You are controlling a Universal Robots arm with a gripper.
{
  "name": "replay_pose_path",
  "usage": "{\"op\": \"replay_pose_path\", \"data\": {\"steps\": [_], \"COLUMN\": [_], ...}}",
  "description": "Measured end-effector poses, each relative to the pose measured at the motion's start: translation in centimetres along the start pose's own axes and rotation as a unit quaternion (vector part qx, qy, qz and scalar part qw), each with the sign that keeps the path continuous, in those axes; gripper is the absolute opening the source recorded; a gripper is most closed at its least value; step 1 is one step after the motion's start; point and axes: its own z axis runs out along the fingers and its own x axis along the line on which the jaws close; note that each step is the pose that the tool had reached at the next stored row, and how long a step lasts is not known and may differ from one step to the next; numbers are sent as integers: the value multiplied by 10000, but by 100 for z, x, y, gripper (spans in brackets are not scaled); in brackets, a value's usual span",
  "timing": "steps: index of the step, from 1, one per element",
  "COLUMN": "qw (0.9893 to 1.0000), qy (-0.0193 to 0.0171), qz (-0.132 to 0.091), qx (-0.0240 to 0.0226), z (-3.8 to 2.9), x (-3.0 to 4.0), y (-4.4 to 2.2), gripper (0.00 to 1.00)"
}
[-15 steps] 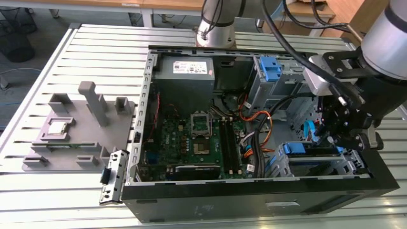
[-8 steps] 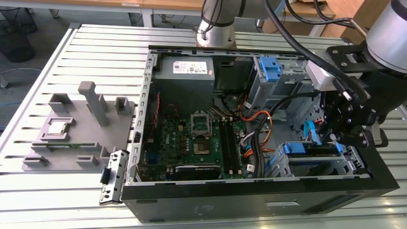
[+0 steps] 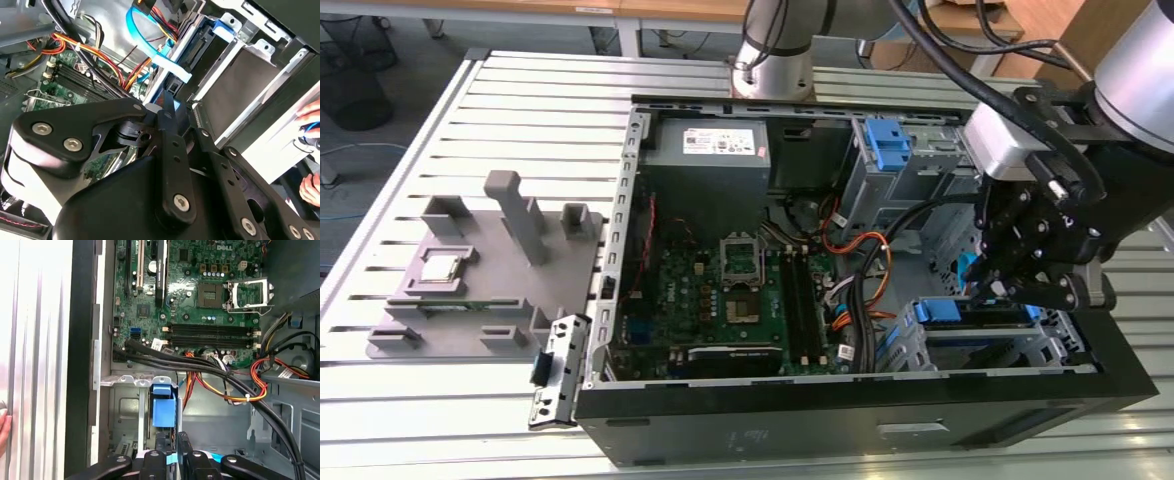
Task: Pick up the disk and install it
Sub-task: 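Insert the first disk wire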
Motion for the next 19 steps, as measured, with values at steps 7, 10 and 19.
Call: {"op": "replay_pose_path", "data": {"steps": [7, 10, 19], "qw": [10000, 10000, 10000], "qy": [0, 0, -5], "qz": [1, 1, 2], "qx": [-22, -24, -26], "z": [1, 3, 4], "x": [2, 4, 8], "y": [-83, -175, -316], "gripper": [24, 24, 24]}}
